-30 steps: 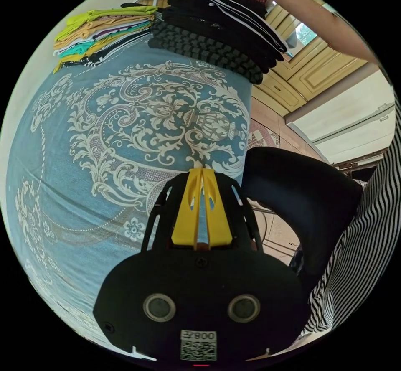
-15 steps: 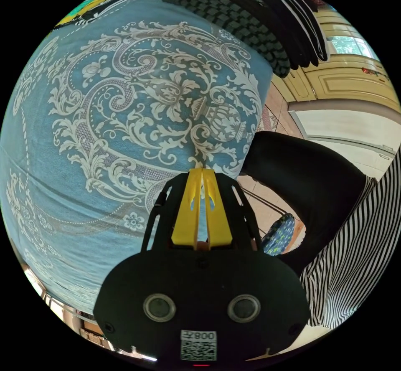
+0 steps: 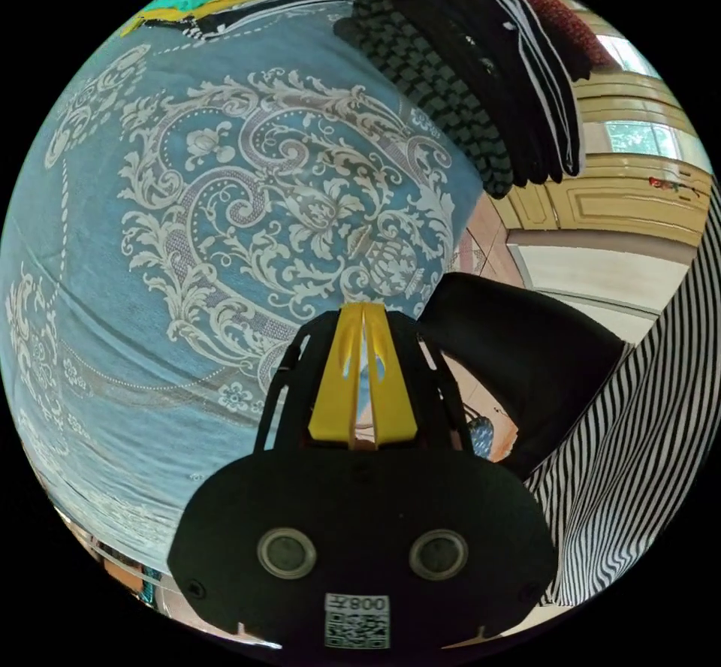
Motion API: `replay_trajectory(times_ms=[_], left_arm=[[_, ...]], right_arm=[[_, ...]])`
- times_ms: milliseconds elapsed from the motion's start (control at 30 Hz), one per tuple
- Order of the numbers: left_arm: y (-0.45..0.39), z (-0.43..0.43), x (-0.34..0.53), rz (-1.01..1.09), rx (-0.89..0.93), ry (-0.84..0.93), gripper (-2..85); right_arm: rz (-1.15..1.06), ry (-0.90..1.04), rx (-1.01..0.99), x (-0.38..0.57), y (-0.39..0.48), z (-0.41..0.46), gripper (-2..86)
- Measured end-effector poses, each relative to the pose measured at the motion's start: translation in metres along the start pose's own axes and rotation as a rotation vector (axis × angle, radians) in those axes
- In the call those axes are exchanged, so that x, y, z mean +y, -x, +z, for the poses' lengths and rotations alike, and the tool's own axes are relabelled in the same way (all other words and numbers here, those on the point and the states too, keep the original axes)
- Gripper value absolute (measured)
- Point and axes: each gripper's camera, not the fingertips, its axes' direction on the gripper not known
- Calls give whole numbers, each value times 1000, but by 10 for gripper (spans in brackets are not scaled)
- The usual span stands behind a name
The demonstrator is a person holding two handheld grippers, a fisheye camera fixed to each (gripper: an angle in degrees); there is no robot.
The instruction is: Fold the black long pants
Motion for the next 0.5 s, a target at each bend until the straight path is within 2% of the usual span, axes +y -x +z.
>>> replay_trajectory(times_ms=[267,500], left_arm=[[116,-8,70,50,154,-335,3],[219,-28,167,82,256,-631,14]], right_arm=[[41,-243,-482,-25,-49,-129,22],[-139,-413,-651,-70,8,-259,22]])
